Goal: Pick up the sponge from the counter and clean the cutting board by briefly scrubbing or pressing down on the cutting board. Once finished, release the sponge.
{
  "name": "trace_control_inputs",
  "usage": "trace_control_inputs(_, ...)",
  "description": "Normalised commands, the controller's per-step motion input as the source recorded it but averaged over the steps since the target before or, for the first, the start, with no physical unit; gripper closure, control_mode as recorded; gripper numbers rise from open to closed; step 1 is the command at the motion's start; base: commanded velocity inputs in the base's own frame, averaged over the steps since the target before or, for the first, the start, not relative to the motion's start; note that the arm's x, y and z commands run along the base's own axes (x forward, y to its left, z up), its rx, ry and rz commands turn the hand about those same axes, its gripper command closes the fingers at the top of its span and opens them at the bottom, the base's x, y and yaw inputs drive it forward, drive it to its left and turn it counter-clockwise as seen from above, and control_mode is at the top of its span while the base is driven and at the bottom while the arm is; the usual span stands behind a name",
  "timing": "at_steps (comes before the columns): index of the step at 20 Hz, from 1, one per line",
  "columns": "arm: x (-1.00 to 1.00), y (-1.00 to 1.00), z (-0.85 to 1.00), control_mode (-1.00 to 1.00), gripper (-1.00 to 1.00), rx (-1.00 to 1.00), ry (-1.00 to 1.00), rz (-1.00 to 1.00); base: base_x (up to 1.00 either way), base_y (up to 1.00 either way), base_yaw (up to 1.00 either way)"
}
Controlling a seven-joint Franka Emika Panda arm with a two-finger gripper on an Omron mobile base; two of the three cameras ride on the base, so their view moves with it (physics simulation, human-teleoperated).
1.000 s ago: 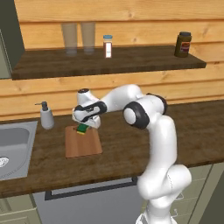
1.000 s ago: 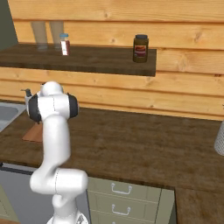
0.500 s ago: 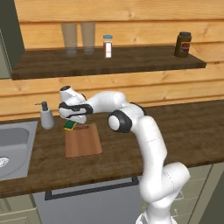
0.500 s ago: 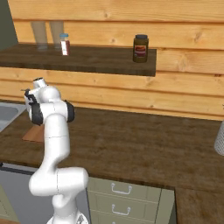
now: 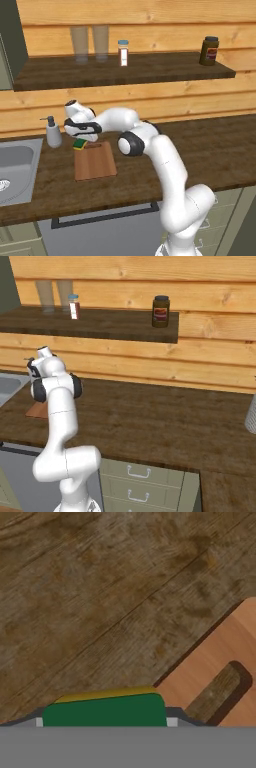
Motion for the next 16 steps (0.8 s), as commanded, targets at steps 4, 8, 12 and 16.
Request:
trace_control_inputs(4,-0.31,-0.71,-0.71,-1.00,1.00,0.05,-0.19,0.00,0.00,0.00,0.00)
trace_control_inputs(8,-0.47,-0.80,-0.43,-1.00,1.00,0.09,-0.22,0.00,0.00,0.00,0.00)
trace_control_inputs(12,-0.25,-0.76,-0.31,-1.00,1.00,0.09,-0.16,0.00,0.00,0.00,0.00)
trace_control_inputs(16,-0.16,-0.75,-0.43,-1.00,1.00,0.05,-0.10,0.00,0.00,0.00,0.00)
